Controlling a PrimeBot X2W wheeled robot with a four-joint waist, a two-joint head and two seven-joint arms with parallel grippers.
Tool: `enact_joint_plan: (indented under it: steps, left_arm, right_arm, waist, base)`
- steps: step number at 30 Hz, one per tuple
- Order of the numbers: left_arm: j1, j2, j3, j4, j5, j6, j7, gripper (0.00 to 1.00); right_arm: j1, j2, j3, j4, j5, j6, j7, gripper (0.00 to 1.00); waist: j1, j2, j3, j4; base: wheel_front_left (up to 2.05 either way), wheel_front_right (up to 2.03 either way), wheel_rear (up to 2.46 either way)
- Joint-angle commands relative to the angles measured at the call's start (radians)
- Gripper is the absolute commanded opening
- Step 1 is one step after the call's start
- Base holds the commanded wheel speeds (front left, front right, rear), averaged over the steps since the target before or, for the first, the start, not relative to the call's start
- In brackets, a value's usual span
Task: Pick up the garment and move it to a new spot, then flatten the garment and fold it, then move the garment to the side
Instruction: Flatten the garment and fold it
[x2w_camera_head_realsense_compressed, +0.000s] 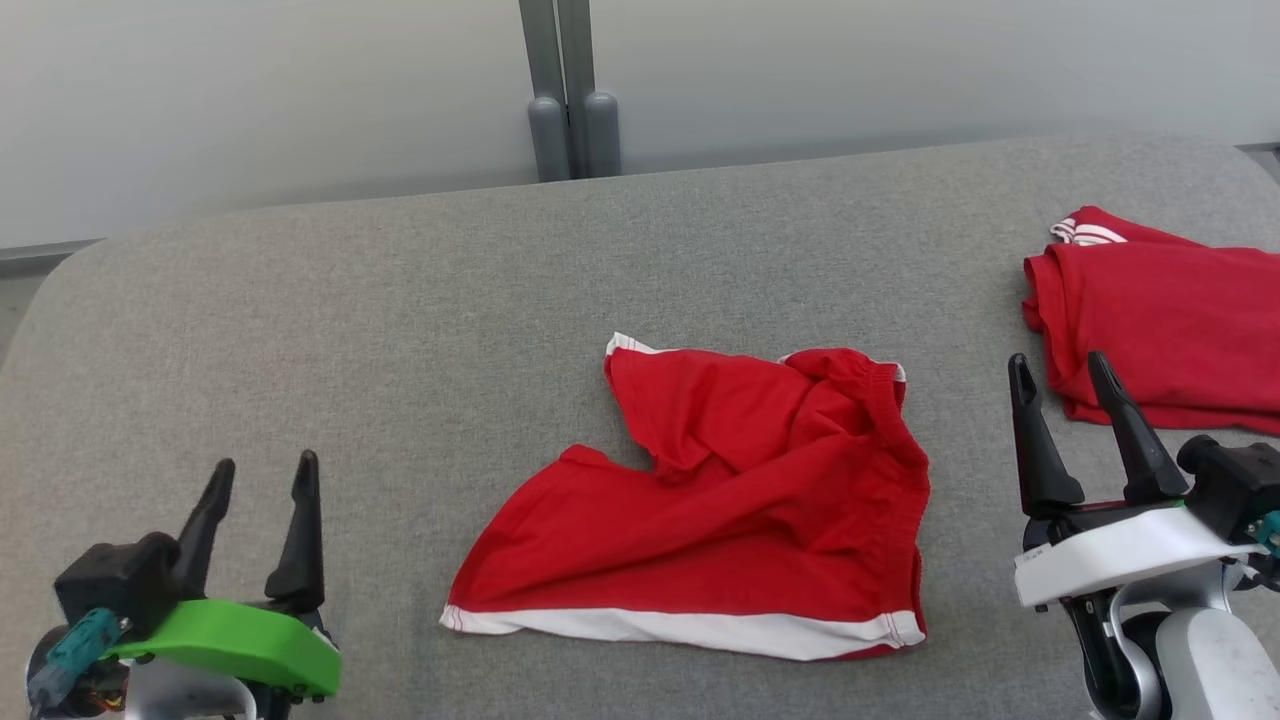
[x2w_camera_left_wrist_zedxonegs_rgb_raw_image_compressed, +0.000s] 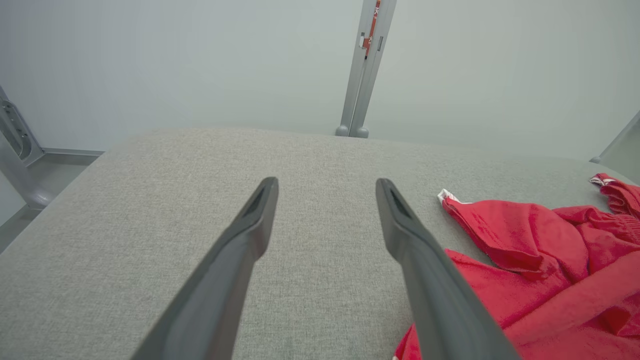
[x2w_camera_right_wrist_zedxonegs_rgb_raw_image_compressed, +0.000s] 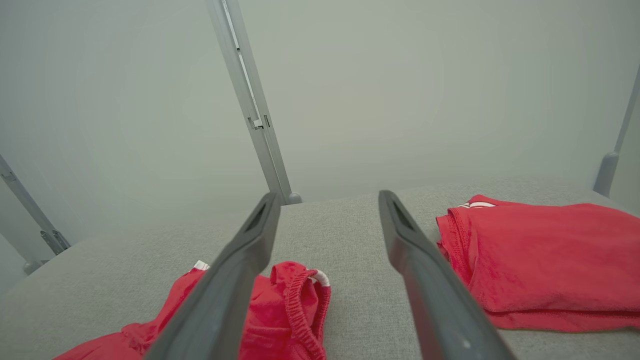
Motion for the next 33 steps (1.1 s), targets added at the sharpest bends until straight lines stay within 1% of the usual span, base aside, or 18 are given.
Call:
enact_joint_plan:
  steps: [1,4,5,9,11,18,25,33]
  left_arm:
    - [0.011,0.002,0.015,-0.008,0.015,0.008,-0.041,1.00]
    - [0.016,0.001,0.037,-0.020,0.040,0.009,-0.139,1.00]
    - [0.015,0.000,0.040,-0.023,0.046,0.003,-0.172,1.00]
    - [0.021,-0.006,0.049,-0.013,0.058,-0.001,-0.231,1.00]
    - [0.028,0.000,0.043,0.005,0.078,0.003,-0.242,1.00]
    - [0.026,-0.009,0.023,0.075,0.108,-0.011,-0.264,1.00]
    - [0.008,-0.023,0.022,0.098,0.113,-0.019,-0.271,1.00]
    - [-0.007,-0.026,0.023,0.105,0.119,-0.028,-0.275,1.00]
  right_arm:
    - [0.017,-0.005,0.000,-0.008,-0.009,0.001,-0.014,1.00]
    - [0.027,-0.005,0.003,-0.016,-0.011,0.001,-0.036,1.00]
    - [0.032,-0.003,0.005,-0.018,-0.013,0.001,-0.041,1.00]
    - [0.051,-0.001,0.020,-0.019,-0.021,0.001,-0.063,1.00]
    - [0.057,0.001,0.030,-0.017,-0.025,0.001,-0.071,1.00]
    - [0.041,0.000,0.075,0.000,-0.033,0.001,-0.089,1.00]
    - [0.025,-0.011,0.080,0.017,-0.038,0.001,-0.085,1.00]
    - [0.000,-0.013,0.073,0.037,-0.042,0.001,-0.077,1.00]
  waist:
    - [0.0000,0.0000,-0.005,-0.001]
    - [0.0000,0.0000,-0.013,-0.004]
    - [0.0000,0.0000,-0.014,-0.004]
    - [0.0000,0.0000,-0.017,-0.006]
    - [0.0000,0.0000,-0.018,-0.010]
    - [0.0000,0.0000,-0.023,-0.019]
    - [0.0000,0.0000,-0.023,-0.019]
    - [0.0000,0.0000,-0.018,-0.018]
  base:
    - [0.00,0.00,0.00]
    - [0.00,0.00,0.00]
    - [0.00,0.00,0.00]
    - [0.00,0.00,0.00]
    - [0.00,0.00,0.00]
    - [0.00,0.00,0.00]
    - [0.00,0.00,0.00]
    - [0.00,0.00,0.00]
